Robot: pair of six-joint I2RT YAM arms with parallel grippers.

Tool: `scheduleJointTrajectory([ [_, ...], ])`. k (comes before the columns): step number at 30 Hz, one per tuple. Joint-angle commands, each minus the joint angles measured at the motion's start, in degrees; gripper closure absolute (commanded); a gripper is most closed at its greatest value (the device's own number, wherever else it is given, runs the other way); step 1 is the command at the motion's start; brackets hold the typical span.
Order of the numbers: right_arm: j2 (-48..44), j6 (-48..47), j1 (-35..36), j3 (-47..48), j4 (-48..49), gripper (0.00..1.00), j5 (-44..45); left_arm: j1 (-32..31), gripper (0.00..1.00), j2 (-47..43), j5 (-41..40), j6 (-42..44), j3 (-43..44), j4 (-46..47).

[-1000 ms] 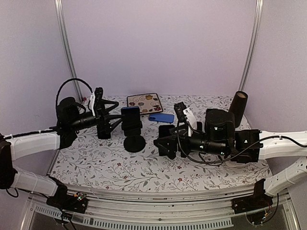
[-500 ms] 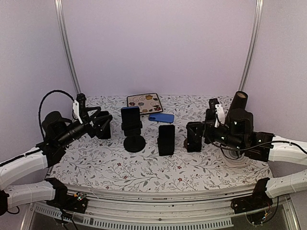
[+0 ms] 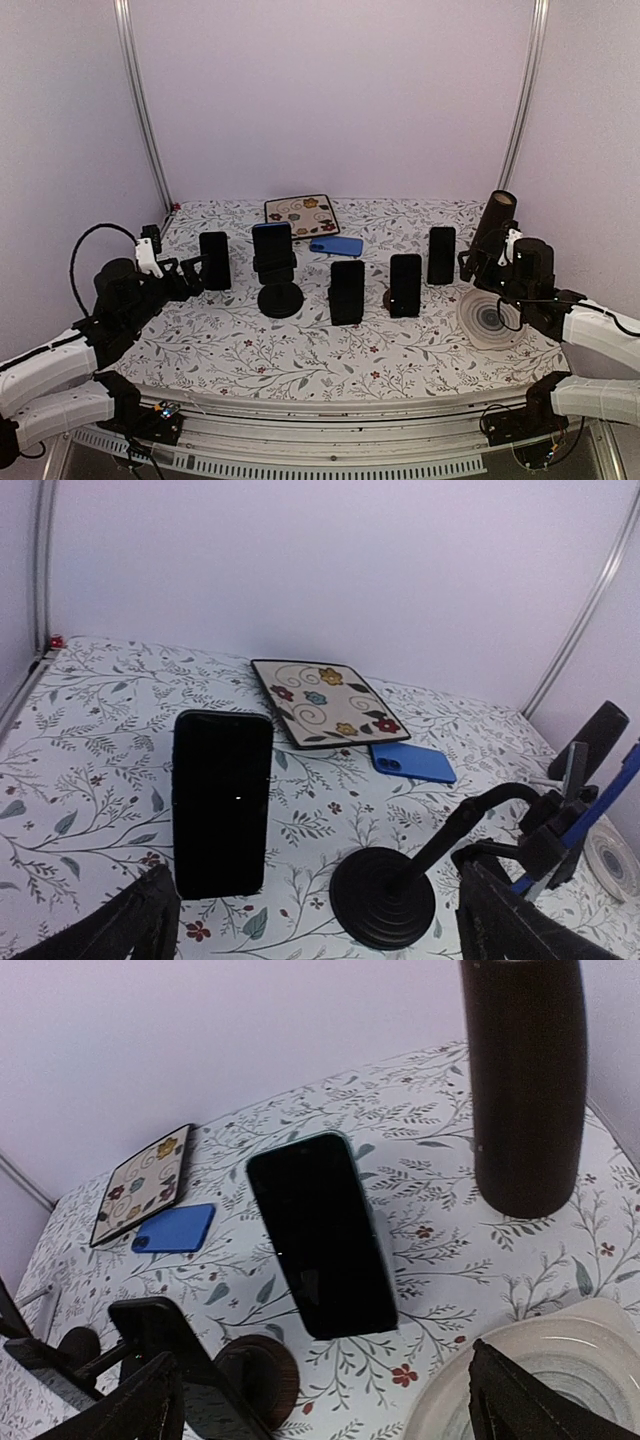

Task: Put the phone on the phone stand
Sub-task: Reset both arms

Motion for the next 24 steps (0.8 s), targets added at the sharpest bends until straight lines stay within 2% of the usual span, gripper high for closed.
scheduleJointTrajectory([
  [1, 1.5, 3.3, -5.2, -2.9, 4.0, 0.01, 2.9, 1.5, 0.03, -1.1, -9.7, -2.7, -1.6, -2.1],
  [7, 4.5, 3.5, -10.2, -4.0, 8.3, 0.01, 8.8, 4.7, 0.03, -0.5, -16.7, -3.5, -3.0, -1.6],
  [13, 6.3, 1.4, -13.9, -5.3, 15.6, 0.01, 13.0, 9.8, 0.03, 1.3, -18.2, -3.5, -4.7, 3.6],
  [19, 7.9, -4.3, -14.9, -7.0, 26.8, 0.01, 18.5, 14.7, 0.03, 4.2, -18.5, -2.6, -5.2, 9.8],
  [24, 13.4, -10.9, -16.0, -7.8, 35.9, 0.01, 20.4, 17.5, 0.03, 7.4, -20.3, -0.1, -5.5, 15.7],
])
